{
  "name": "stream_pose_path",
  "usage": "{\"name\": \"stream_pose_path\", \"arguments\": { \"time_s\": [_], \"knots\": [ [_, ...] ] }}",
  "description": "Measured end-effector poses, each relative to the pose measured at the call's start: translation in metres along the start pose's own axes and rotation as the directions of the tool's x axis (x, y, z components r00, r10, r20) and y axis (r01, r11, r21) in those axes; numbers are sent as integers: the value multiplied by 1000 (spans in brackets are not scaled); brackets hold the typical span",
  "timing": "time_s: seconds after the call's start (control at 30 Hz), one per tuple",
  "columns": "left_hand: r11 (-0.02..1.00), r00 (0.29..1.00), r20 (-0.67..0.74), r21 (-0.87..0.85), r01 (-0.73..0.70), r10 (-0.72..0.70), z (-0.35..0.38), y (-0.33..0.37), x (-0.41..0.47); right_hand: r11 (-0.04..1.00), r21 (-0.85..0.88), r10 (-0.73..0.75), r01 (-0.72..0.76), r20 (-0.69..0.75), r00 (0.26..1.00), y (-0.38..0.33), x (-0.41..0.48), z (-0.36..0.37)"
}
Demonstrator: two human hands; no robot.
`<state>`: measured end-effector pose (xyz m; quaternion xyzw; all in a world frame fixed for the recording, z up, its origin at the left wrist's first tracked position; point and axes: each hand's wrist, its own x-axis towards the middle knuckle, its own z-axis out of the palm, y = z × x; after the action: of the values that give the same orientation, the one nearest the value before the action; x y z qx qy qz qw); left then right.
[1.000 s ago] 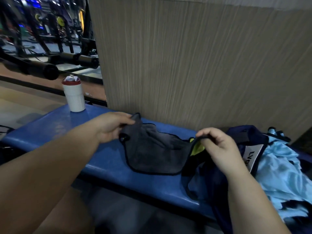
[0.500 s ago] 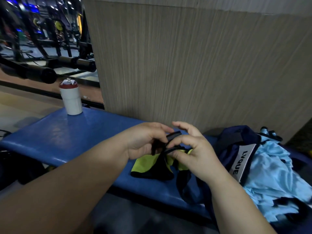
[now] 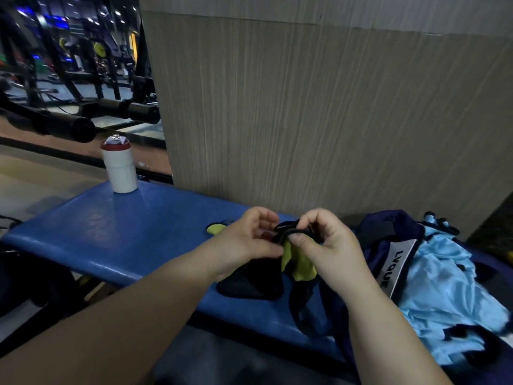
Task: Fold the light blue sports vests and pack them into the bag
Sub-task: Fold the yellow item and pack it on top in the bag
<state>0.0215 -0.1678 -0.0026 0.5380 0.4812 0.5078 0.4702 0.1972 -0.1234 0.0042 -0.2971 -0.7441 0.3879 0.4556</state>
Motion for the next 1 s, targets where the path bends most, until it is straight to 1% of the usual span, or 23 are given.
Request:
{"name": "stream_pose_path", "arguments": {
  "time_s": [0.07,0.1,0.17,0.23,0.3,0.33,0.47,0.53,0.57,0.6,0.63,0.67,0.73,0.8,0.87,0.93,0.97,1.0],
  "knots": [
    [978,1000,15,210,-19,16,-2,-16,-1,999,36,4,-3,-27,1000,3,1,-3],
    [962,999,1,270,-31,32,-3,-24,-1,999,38,-1,3,-35,999,4,2,-5],
    [927,996,-70,373,-30,60,-8,-40,0,998,70,5,-1,-54,999,7,3,-7],
    [855,989,-135,519,15,64,-18,-54,0,990,140,20,-6,-102,995,10,6,-11],
    [754,984,-177,649,98,24,-31,-67,0,980,198,18,13,-158,987,10,8,-15],
    [727,981,-194,672,141,-11,-38,-71,-1,975,220,16,26,-187,982,11,9,-18],
    [699,968,-224,674,238,-114,-60,-77,-6,967,249,27,60,-332,943,15,11,-32],
    [713,963,-222,650,264,-154,-67,-69,-6,966,250,45,62,-400,916,18,13,-38],
    [756,959,-221,592,278,-180,-70,-64,-6,967,249,57,57,-426,903,20,14,-40],
    [822,952,-217,486,297,-215,-72,-57,-7,966,252,71,51,-451,890,22,14,-41],
    [886,946,-206,346,308,-248,-74,-51,-7,964,261,87,45,-474,876,24,14,-42],
    [930,942,-191,195,311,-275,-75,-44,-8,962,272,105,37,-490,865,26,14,-43],
    [957,944,-160,-27,287,-288,-77,-34,-8,961,277,137,12,-511,849,31,13,-45],
    [961,958,-128,-142,237,-256,-79,-28,-8,965,261,156,-16,-526,836,33,13,-46],
    [960,978,-93,-227,163,-188,-82,-25,-9,968,249,153,-16,-544,825,34,14,-48],
    [965,994,-32,-245,95,-106,-86,-23,-10,970,244,145,-7,-551,822,34,14,-49],
    [981,997,-1,-184,69,-71,-88,-20,-11,970,243,142,-5,-549,824,34,14,-49],
    [996,999,9,-74,42,-42,-88,-18,-10,970,242,142,-7,-543,827,35,14,-49]
  ]
}}
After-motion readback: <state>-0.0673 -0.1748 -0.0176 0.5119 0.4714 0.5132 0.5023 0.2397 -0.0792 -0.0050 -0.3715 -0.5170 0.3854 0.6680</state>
